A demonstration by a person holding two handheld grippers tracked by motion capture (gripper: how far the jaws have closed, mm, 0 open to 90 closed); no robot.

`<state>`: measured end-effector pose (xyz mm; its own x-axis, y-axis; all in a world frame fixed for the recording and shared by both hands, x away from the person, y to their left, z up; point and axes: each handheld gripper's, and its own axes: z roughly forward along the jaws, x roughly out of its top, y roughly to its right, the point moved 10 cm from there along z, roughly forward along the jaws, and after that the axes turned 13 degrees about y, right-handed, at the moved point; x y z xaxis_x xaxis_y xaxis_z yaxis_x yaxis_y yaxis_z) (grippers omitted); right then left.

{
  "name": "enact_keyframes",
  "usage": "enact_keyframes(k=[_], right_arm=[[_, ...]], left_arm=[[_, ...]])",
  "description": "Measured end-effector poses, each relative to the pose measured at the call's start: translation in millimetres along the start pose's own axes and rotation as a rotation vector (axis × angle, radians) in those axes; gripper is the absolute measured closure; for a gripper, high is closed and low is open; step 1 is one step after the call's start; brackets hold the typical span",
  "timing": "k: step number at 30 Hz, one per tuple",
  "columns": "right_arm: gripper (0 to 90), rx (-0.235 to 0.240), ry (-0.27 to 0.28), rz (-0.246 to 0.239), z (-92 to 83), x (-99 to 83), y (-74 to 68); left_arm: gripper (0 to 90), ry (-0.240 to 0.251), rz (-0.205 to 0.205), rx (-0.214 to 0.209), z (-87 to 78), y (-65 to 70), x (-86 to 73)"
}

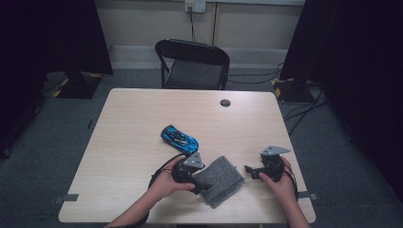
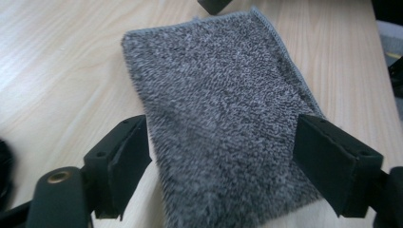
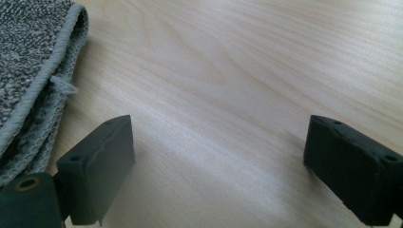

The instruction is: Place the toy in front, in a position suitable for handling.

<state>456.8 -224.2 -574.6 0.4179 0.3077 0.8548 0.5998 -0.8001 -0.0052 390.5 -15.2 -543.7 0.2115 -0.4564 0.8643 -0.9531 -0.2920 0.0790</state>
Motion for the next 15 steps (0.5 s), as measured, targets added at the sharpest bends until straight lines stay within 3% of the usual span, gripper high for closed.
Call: enact_keyframes(k=[5,7,10,15], right_arm=[[9.2,0.001,0.0,0.0,-0.1,0.0,0.0],[9.3,0.0,0.0,0.0,-0.1,-0.1,0.0],[9.3,0.0,0.0,-0.001,0.0,0.0,0.0],[9.2,0.0,0.0,0.0,-0.1,-0.1,0.0]], left_arm=[[24.6,0.016,-0.021,0.0,13.3,4.0,5.9],[27.0,0.001,0.007,-0.002,20.2,7.4,6.6],[30.1,-0.02,0.008,-0.002,27.6,8.8,3.5],[35.6,-0.007,0.031,0.015,32.7,7.9,3.0]])
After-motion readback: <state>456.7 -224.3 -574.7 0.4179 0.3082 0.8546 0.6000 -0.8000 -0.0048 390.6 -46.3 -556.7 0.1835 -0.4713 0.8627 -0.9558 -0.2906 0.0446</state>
